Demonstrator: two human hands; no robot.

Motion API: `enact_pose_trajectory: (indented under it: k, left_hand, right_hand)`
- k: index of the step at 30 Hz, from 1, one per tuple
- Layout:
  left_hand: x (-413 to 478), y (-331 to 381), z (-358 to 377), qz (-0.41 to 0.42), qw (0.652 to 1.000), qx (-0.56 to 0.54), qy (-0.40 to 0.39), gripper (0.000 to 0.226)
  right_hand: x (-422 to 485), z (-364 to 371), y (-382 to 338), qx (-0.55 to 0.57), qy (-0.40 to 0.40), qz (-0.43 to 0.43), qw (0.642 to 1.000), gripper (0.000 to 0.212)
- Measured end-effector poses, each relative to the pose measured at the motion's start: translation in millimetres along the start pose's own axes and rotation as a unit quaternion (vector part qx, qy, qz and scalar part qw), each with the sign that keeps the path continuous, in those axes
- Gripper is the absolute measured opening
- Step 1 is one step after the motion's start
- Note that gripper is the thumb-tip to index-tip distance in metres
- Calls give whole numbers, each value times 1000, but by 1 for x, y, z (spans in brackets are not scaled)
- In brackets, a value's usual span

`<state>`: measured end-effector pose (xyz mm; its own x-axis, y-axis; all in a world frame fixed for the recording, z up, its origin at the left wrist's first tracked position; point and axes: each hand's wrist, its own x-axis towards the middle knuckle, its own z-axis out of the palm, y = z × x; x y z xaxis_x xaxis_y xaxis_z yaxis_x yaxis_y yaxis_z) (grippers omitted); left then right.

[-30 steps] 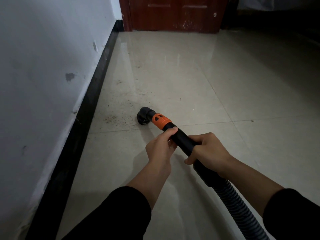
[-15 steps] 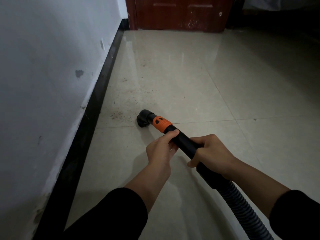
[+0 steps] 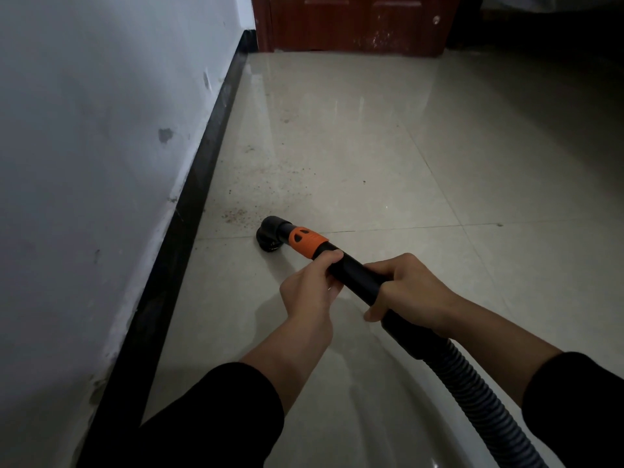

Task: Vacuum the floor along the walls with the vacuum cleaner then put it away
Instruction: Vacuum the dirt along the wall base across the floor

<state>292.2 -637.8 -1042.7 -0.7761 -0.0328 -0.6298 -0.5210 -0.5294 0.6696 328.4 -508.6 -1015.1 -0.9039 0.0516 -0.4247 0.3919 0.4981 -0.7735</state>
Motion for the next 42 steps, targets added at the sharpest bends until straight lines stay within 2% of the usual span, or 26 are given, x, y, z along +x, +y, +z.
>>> enact_pose_trajectory:
  k: [7, 14, 42]
  left_hand:
    - [-21, -7, 1, 6, 999, -3, 32, 12]
    - [-36, -12, -4, 4, 1000, 14, 22, 12]
    - [-61, -23, -10, -7, 999, 29, 28, 12]
  right_hand:
    - [-15, -7, 2, 1, -40, -6, 999, 38]
    - [-26, -13, 5, -10, -62, -11, 998, 45]
    - [-50, -22, 13, -25, -82, -11, 996, 50]
